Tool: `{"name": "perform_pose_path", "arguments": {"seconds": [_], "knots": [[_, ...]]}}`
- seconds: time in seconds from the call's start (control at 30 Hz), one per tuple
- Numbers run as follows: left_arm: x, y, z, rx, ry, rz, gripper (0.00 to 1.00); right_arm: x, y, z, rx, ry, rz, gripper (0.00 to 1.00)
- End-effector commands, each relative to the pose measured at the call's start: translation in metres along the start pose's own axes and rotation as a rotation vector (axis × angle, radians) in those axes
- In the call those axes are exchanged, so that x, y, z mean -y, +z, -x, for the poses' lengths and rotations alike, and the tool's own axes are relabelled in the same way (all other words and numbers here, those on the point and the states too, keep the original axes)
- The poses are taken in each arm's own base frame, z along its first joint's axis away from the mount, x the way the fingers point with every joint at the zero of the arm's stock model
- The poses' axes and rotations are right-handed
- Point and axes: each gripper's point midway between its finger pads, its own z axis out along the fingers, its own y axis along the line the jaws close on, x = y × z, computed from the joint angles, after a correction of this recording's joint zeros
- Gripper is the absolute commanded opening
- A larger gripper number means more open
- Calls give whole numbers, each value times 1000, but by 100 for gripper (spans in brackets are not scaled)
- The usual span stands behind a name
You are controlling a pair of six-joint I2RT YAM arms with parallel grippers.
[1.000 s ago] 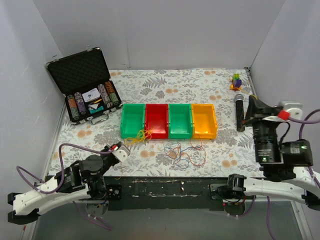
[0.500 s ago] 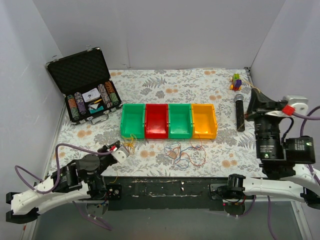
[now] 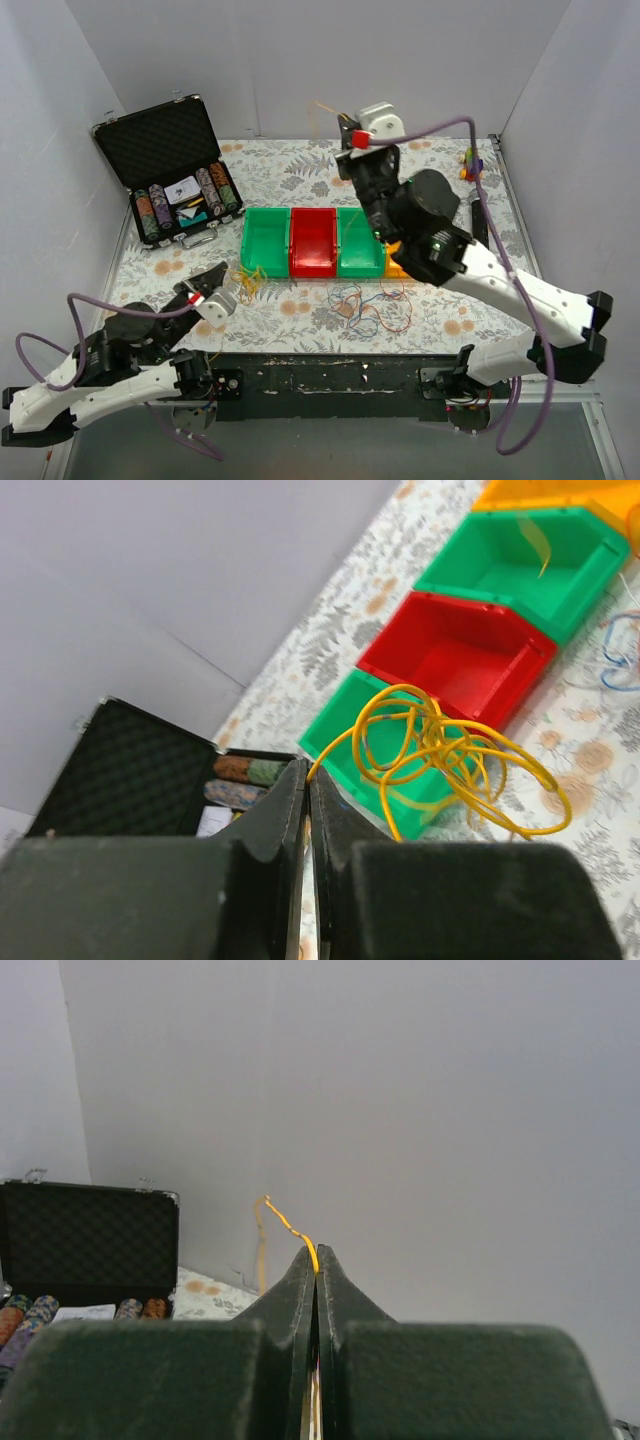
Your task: Untangle the cables
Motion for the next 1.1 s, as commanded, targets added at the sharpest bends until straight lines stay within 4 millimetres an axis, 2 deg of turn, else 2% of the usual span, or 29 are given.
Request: {"name": "perform_pose_path", "arguments": {"seconds": [0.0, 0.1, 0.27, 0.37, 0.53, 0.8, 0.9, 1.07], "knots": [[-34, -13, 30, 60, 76, 30, 0, -35, 41, -19, -8, 97, 129, 1], [-49, -19, 40, 68, 90, 51, 0, -60, 62, -41, -17, 81, 184, 1], [-54, -24, 44, 69, 124, 37, 0, -93, 86, -67, -34, 63, 235, 1], [-57, -25, 47, 78, 127, 47, 0, -104, 97, -80, -48, 54, 249, 1], [-60, -26, 46, 81, 131, 67, 0, -108, 104, -101, -83, 45, 245, 1], [-65, -28, 48, 89, 142, 89, 0, -105, 91, -133, -150, 57, 252, 1], [-66, -27, 49, 89, 150, 91, 0, -103, 76, -151, -176, 60, 261, 1], [-63, -23, 49, 88, 172, 81, 0, -94, 47, -192, -260, 78, 267, 1]]}}
